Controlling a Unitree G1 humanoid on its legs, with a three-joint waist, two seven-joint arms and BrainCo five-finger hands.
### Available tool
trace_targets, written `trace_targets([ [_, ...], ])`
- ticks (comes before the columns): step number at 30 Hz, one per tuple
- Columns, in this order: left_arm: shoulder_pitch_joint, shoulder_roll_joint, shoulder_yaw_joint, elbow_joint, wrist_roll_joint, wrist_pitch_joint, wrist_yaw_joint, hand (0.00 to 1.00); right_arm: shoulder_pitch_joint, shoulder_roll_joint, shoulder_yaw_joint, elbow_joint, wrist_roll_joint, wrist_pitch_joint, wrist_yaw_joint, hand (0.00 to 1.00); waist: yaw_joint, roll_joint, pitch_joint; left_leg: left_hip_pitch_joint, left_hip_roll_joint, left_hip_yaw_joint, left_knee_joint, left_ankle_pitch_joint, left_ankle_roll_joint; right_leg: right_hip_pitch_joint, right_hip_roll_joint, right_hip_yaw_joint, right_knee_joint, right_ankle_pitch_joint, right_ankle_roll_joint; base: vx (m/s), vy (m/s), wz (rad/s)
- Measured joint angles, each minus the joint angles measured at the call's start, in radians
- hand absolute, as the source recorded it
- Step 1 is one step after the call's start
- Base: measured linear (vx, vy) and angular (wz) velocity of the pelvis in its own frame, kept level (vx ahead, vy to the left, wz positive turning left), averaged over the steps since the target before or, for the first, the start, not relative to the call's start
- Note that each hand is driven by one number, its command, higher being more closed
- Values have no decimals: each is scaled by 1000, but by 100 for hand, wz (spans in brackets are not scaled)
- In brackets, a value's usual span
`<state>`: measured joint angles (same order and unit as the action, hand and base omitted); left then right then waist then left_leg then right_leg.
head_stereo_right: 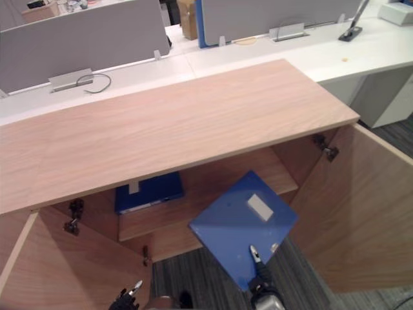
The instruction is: Walk over to the cabinet, pick up the folder, carry it to the office cabinet, place the folder inside the office cabinet, then close the office cabinet door
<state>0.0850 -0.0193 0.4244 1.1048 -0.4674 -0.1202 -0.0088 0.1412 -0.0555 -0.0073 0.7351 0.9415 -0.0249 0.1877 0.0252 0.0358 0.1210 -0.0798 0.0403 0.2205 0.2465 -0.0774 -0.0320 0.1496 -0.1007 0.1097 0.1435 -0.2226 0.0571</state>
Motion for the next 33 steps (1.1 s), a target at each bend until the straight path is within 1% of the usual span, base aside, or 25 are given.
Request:
trace_targets([
  [1,3,-1,6,0,0,0,1,0,0,3,2,0,-2,0,1,100,2,-1,-2,7,-3,1,-20,12,-1,-4,-1,0,-1,2,3,-20,-1,-5],
  [3,9,-3,11,0,-2,-1,1,0,4,6,7,1,-8,0,1,100,6,-7,-9,31,-17,3,-117,69,-4,-23,-3,0,-10,10,6,-22,-28,-4],
  [5,16,-3,8,0,-5,-3,1,0,9,4,8,9,-19,0,0,100,7,-8,-12,54,-21,2,-190,111,-7,-27,6,-1,-23,27,7,-11,-18,0],
  [8,22,12,-20,0,-9,-4,1,0,11,0,9,42,-19,-2,0,100,9,-24,-21,90,-20,-3,-283,162,-11,-32,20,-1,-32,37,4,-9,-11,0],
  [11,22,15,-27,-1,-14,-6,2,0,10,-3,10,51,-19,-2,-2,100,14,-30,-21,99,-22,2,-300,165,-4,-48,15,2,-7,37,5,-46,-1,-11],
  [12,22,13,-27,-4,-14,-6,4,0,6,-3,12,48,-19,-2,-2,100,17,-30,-20,98,-18,9,-297,151,-2,-81,21,4,44,34,9,-45,14,-37],
  [13,25,12,-29,-12,-15,-6,5,0,5,-4,33,39,-19,-4,-3,100,20,-30,-19,99,-12,9,-292,145,6,-127,32,5,147,28,20,-40,4,-37],
  [14,27,13,-32,-15,-14,-6,5,0,7,-4,42,30,-20,-4,-3,100,18,-30,-19,100,-8,10,-287,143,8,-156,37,4,209,26,22,-40,4,-21],
  [15,27,22,-51,-15,-14,-6,7,0,11,-3,58,8,-20,-4,-3,100,14,-30,-14,102,1,8,-274,134,15,-213,39,-1,333,24,27,-60,-13,3],
  [16,27,27,-69,-15,-13,-6,11,0,9,-3,73,-10,-20,-6,-3,100,12,-27,-7,103,4,5,-261,124,27,-259,25,-24,426,14,17,-69,-15,15],
  [17,28,27,-72,-15,-13,-6,14,0,9,-1,74,-18,-19,-6,-3,100,13,-26,-7,98,4,-1,-248,117,30,-270,2,-49,446,2,3,-63,5,24],
  [18,27,26,-74,-15,-15,-6,20,0,8,5,80,-33,-20,-6,-2,100,14,-25,0,88,7,-14,-214,97,30,-284,-56,-96,460,-11,-1,-66,18,33],
  [19,26,27,-72,-16,-15,-7,24,0,8,14,80,-37,-20,-5,2,100,17,-21,2,59,19,-33,-154,68,28,-296,-105,-120,452,-11,-1,-72,-45,41],
  [20,25,27,-71,-17,-15,-8,24,0,9,15,80,-41,-20,-5,4,100,17,-19,3,28,32,-51,-94,40,22,-299,-132,-130,432,-11,-1,-59,-109,42],
  [21,25,29,-71,-18,-14,-9,25,0,11,15,80,-45,-20,-4,4,100,17,-19,3,4,43,-64,-46,18,15,-299,-144,-134,409,-10,-2,-50,-255,43],
  [22,28,43,-74,-27,-13,-14,29,0,10,17,79,-52,-20,-4,6,100,19,-34,4,-63,64,-88,77,-39,-9,-298,-158,-133,318,4,0,-26,-193,32],
  [23,30,54,-76,-36,-13,-16,31,0,10,20,79,-56,-20,-4,6,100,19,-49,4,-88,64,-95,121,-59,-20,-299,-163,-134,277,13,2,-15,-282,24],
  [24,29,83,-86,-36,-13,-18,34,0,6,28,80,-57,-20,-4,7,100,19,-84,9,-121,57,-96,182,-87,-38,-308,-174,-131,228,16,10,2,-270,29],
  [25,19,88,-97,-24,-10,-15,43,0,-3,14,77,-48,-19,-4,5,100,5,-74,25,-157,74,-126,260,-120,-59,-316,-159,-139,275,21,104,20,-350,10],
  [26,21,75,-98,-22,-12,-19,51,0,-2,-18,80,-36,-20,-3,2,100,10,-47,28,-170,119,-136,290,-139,-75,-326,-113,-137,283,13,92,52,-283,-4],
  [27,25,70,-98,-15,-13,-19,58,0,1,-34,84,-35,-21,-4,2,100,10,-33,30,-174,143,-142,297,-147,-87,-330,-91,-137,283,9,85,94,-203,-32],
  [29,33,70,-90,-13,-13,-20,66,0,6,-55,86,-38,-21,-4,0,100,-4,-25,32,-180,169,-162,295,-147,-98,-338,-56,-146,286,9,85,114,-166,-14],
  [31,20,68,-88,-13,-13,-25,70,0,8,-67,86,-45,-20,-4,0,100,-11,-23,48,-181,180,-169,292,-146,-113,-337,-44,-159,288,9,84,102,-81,-1],
  [33,-6,64,-89,-14,-24,-28,77,0,7,-77,89,-65,-19,-5,0,100,-11,-23,61,-188,178,-169,283,-142,-122,-340,-48,-163,295,9,84,109,-3,3],
])
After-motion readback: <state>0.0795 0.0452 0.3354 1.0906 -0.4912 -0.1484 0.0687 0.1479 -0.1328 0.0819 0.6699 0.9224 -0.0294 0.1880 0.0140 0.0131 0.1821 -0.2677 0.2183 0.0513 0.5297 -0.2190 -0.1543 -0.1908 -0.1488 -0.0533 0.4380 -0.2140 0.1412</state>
